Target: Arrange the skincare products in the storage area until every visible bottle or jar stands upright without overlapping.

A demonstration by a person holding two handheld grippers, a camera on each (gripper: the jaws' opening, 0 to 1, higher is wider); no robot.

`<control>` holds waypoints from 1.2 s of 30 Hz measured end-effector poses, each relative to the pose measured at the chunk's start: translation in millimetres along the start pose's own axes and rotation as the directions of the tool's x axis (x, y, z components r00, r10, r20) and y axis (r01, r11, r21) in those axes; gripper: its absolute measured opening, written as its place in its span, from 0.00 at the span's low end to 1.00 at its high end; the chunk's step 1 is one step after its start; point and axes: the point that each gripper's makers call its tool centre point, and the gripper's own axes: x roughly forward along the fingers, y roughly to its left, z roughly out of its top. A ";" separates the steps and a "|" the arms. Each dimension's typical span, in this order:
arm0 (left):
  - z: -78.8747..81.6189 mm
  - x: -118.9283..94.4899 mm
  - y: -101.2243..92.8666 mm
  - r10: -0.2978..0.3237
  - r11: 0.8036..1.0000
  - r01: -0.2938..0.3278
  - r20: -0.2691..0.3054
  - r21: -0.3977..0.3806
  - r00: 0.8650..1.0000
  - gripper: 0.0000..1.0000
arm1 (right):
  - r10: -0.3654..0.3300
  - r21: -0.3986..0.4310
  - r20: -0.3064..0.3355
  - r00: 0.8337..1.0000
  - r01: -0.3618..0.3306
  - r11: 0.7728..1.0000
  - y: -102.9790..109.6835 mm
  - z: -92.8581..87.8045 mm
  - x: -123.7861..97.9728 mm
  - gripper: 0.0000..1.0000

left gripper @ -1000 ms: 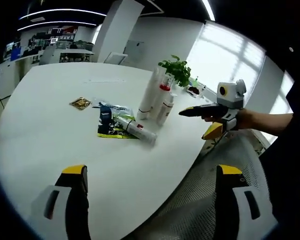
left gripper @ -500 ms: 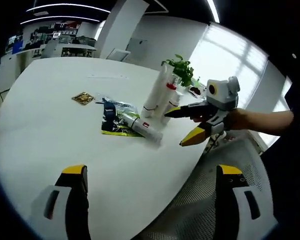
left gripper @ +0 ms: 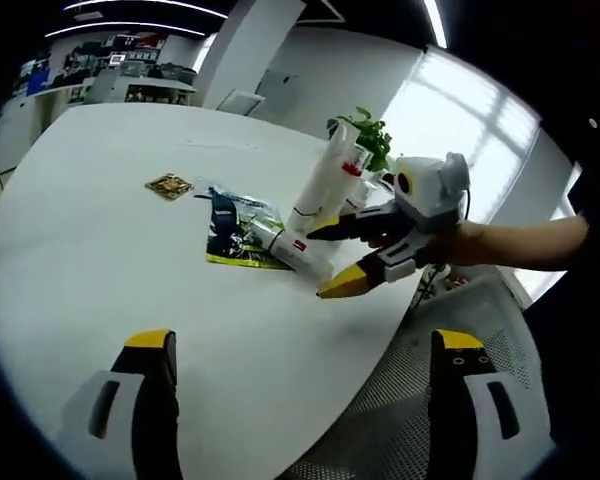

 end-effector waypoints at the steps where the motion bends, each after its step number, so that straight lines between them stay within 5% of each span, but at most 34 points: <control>1: -0.2 0.8 0.4 0.000 1.000 0.000 -0.002 0.000 1.000 0.98 | -0.011 -0.011 -0.006 1.000 0.011 1.000 -1.8 -1.8 1.8 0.49; 21: -4.2 8.9 2.1 -0.011 1.000 0.011 -0.023 -0.009 1.000 0.96 | -0.105 -0.008 -0.057 0.993 0.104 0.994 -20.0 -5.2 21.9 0.22; 29: -2.1 12.1 -0.9 -0.021 1.000 0.021 -0.020 -0.008 1.000 0.96 | -0.143 -0.132 -0.108 0.984 0.129 0.983 -17.8 -7.5 22.6 0.21; 36: 3.8 12.7 -3.6 -0.029 0.999 0.029 0.002 -0.018 1.000 0.95 | -0.104 -0.060 -0.100 0.990 0.099 0.993 -15.2 -10.6 22.0 0.20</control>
